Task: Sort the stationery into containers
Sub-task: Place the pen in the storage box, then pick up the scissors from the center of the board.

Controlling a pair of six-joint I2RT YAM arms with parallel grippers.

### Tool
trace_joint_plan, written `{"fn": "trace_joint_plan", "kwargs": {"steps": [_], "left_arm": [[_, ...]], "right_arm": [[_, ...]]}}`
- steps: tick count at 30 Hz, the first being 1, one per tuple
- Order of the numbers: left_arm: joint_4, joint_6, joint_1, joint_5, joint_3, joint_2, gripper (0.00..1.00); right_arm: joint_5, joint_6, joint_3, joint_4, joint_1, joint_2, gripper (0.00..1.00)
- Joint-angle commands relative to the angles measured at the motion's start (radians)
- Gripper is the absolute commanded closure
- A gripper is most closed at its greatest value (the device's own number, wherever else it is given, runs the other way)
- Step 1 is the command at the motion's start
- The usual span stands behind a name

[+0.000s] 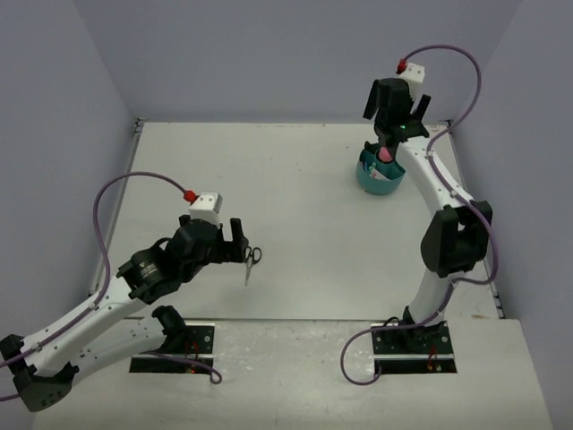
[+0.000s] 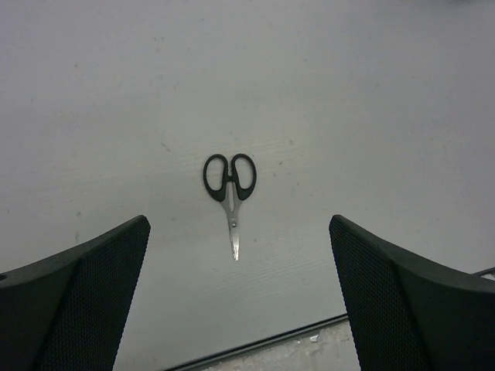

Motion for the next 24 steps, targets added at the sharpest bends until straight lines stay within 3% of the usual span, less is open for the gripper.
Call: {"fn": "trace_joint_plan", "kwargs": {"steps": [1,5,8,10,11,13,19,24], "left_arm": [[-0.021,-0.098,0.003,-0.067,0.024,0.121,0.0],[0.036,-0.172,0.004,-0.085,0.013,0.289,0.0],[0.03,-0.223,0.011,-0.169,0.043,0.429,0.07],[0.074,-0.189,0.113,-0.196,0.042,0.502,0.36],[0.103,-0.161,0.156,-0.143,0.028,0.528,0.43],[0.18,-0.084,0.22,-0.048,0.005,0.543,0.44],[0.278,-0.066,0.235,0.083,-0.024,0.598,0.43],[0.335,-0.062,0.237,0.142,-0.054,0.635,0.47]], "right_arm": [[-0.021,0.03,0.005,-0.084,0.064,-0.28,0.01],[-0.172,0.075,-0.126,-0.171,0.105,-0.523,0.01],[-0.407,0.128,-0.27,-0.199,0.114,-0.634,0.01],[-0.508,0.152,-0.426,-0.192,0.144,-0.728,0.01],[-0.534,0.158,-0.472,-0.188,0.165,-0.777,0.01],[-0.583,0.155,-0.544,-0.192,0.187,-0.847,0.06],[-0.65,0.172,-0.722,-0.193,0.188,-1.021,0.12],[-0.688,0.161,-0.735,-0.231,0.188,-1.056,0.15]]}}
